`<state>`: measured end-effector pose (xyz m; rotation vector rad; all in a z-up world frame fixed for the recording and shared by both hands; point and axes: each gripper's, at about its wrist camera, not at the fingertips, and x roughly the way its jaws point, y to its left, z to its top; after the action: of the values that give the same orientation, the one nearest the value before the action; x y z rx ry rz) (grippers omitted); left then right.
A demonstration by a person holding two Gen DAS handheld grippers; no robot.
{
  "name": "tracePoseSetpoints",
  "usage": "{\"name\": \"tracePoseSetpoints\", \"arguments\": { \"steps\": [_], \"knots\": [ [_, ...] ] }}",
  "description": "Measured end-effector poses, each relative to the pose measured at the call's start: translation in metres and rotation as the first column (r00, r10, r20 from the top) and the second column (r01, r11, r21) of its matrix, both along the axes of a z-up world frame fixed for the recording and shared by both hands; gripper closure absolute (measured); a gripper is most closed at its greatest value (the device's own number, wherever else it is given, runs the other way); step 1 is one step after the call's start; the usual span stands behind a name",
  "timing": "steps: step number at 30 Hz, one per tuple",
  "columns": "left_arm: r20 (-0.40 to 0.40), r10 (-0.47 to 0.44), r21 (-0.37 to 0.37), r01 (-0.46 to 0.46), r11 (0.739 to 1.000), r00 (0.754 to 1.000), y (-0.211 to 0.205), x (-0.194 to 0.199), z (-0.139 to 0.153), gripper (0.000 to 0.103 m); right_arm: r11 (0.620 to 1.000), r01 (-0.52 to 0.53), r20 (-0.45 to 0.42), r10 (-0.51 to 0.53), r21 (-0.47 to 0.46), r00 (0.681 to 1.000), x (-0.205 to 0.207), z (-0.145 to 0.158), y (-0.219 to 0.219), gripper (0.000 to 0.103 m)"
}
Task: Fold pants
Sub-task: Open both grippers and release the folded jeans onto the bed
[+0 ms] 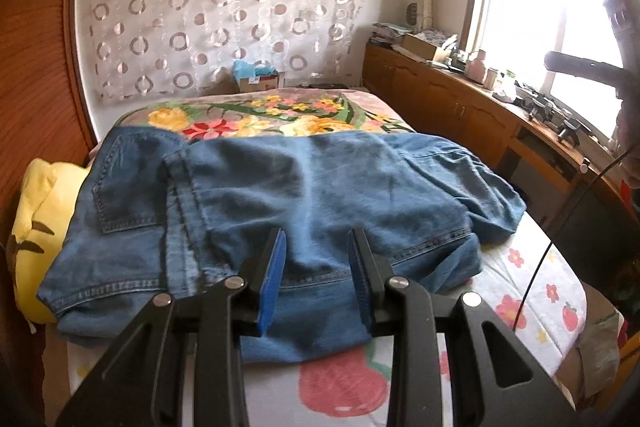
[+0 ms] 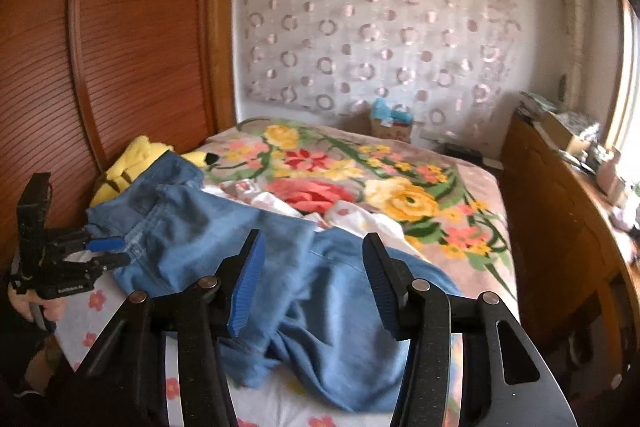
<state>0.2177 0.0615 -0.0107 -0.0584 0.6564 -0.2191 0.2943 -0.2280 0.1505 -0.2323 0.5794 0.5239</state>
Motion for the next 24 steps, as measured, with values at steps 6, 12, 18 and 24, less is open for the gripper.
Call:
{"name": "tracePoseSetpoints", "arguments": {
  "steps": [6,12,18,24],
  "knots": [
    [0.031,-0.031,0.012,0.03,0.999,0.999,-0.027,-0.013,0.016,0.072,0.999,0.04,0.042,-0.04,0.009,0.998,-0.026,0.022,-0.029,0.053],
    [0.068,-0.053,0.028,0.051,0.998,0.996,-0.048,-0.04,0.035,0.072,0.998,0.064,0.076,-0.066,0.025,0.995,-0.059,0.041,-0.049,0.053],
    [0.085,-0.066,0.039,0.063,0.997,0.994,-0.061,-0.065,0.042,0.072,0.996,0.076,0.05,-0.078,0.035,0.996,-0.088,0.028,-0.063,0.052],
    [0.066,-0.069,0.049,0.066,0.997,0.995,-0.066,-0.074,0.032,0.072,0.994,0.092,-0.043,-0.089,0.055,0.995,-0.088,-0.016,-0.065,0.052]
  ]
}}
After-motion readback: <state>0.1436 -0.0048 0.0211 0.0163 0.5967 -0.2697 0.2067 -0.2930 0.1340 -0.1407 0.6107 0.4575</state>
